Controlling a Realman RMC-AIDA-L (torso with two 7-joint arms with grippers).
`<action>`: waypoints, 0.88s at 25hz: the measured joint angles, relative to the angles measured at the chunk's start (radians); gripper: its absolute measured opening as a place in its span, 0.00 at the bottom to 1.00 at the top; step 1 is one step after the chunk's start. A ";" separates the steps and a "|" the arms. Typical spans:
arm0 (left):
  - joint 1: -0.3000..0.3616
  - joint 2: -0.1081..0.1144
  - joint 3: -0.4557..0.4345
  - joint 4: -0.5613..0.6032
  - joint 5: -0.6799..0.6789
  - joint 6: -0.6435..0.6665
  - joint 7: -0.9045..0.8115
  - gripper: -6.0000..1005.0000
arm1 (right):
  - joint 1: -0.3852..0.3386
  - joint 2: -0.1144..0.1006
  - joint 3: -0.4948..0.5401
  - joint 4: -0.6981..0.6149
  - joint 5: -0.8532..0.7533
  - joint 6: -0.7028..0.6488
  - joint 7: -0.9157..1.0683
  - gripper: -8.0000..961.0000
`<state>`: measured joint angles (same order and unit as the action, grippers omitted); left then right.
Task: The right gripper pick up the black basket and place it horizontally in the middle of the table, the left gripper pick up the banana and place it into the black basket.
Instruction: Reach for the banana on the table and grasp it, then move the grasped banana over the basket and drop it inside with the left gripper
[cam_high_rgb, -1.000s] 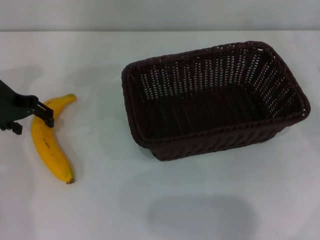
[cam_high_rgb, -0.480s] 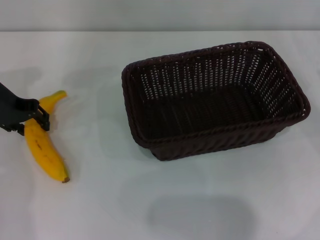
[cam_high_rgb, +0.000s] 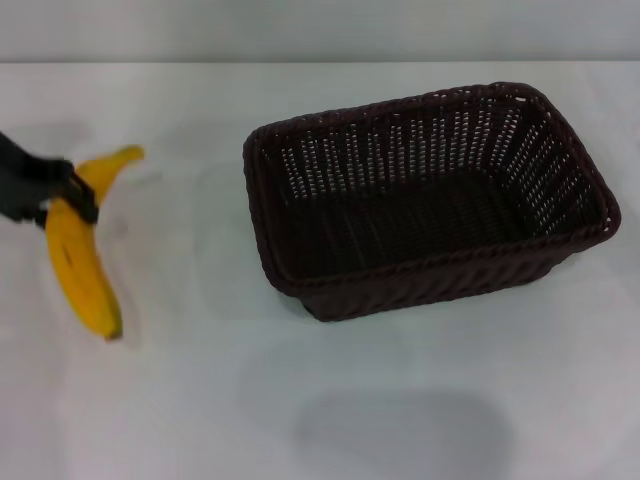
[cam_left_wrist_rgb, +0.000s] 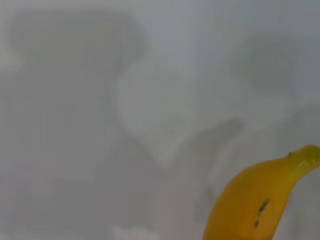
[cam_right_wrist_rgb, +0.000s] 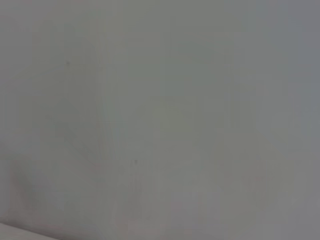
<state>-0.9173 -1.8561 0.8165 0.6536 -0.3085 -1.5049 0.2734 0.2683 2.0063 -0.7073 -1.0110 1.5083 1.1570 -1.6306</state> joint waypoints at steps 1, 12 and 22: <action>-0.002 0.017 0.000 0.048 -0.039 -0.059 0.008 0.51 | -0.001 0.000 0.001 -0.001 0.000 0.001 0.000 0.69; -0.133 0.087 -0.012 0.247 -0.383 -0.328 0.039 0.55 | 0.002 -0.002 0.002 -0.010 0.008 0.026 0.000 0.69; -0.269 -0.010 0.022 0.058 -0.410 -0.206 0.228 0.58 | 0.001 0.000 -0.005 0.005 0.011 0.054 -0.001 0.69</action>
<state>-1.1860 -1.8665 0.8386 0.7120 -0.7190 -1.7106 0.5015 0.2694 2.0063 -0.7126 -1.0056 1.5189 1.2112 -1.6317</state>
